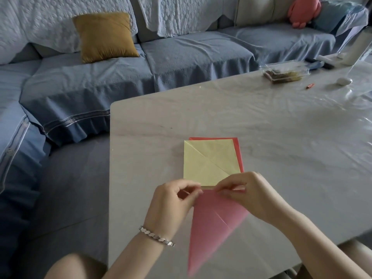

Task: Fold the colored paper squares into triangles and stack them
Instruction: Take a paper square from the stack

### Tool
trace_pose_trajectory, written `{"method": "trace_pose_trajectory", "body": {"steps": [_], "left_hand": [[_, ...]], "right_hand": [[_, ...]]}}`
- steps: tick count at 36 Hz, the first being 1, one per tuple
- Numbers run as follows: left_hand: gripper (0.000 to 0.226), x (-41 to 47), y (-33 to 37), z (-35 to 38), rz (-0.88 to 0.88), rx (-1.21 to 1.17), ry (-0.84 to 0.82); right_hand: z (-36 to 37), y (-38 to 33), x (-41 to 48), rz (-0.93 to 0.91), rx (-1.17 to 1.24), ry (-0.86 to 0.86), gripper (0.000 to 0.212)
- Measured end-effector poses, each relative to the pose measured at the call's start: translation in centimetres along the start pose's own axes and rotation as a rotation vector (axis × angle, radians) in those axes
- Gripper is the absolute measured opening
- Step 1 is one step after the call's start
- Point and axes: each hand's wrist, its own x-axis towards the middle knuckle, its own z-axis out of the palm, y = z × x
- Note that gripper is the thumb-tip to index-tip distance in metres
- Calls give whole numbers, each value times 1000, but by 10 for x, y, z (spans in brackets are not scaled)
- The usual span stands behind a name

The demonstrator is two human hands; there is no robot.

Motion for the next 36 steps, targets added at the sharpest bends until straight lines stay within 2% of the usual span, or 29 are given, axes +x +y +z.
{"method": "trace_pose_trajectory", "body": {"steps": [3,8,10,12,14,15,18,21,23,25,27,29,32,36], "left_hand": [[21,-1,-8,-2,-76,7,-103],[15,-5,-25,-1,-229,-68,-128],[18,-5,-32,1,-286,-108,-59],[19,-4,-40,2,-333,-124,21],[22,-3,-51,4,-396,-124,89],[25,-2,-57,5,-428,-128,117],[29,2,-73,9,-487,-69,155],[9,4,-80,12,-465,13,148],[8,5,-82,13,-452,38,131],[13,5,-83,14,-439,66,116],[19,5,-85,14,-435,88,103],[16,6,-87,14,-429,100,100],[6,6,-88,14,-409,124,106],[6,6,-89,14,-399,107,100]], "right_hand": [[-2,-4,10,-57,-136,-87,18],[6,-5,32,-243,-379,-213,16],[15,-3,40,-337,-474,-145,16],[26,4,45,-386,-545,-2,14],[41,18,44,-366,-551,160,18],[49,25,42,-350,-538,184,21],[75,49,30,-355,-594,83,28],[92,75,17,-361,-651,-51,21],[97,85,11,-275,-702,-84,35],[96,90,11,-205,-735,-82,47],[92,89,15,-147,-778,-67,50],[89,87,21,-131,-838,-38,49],[90,86,33,-130,-911,-27,62],[85,77,56,-72,-908,13,53]]}}
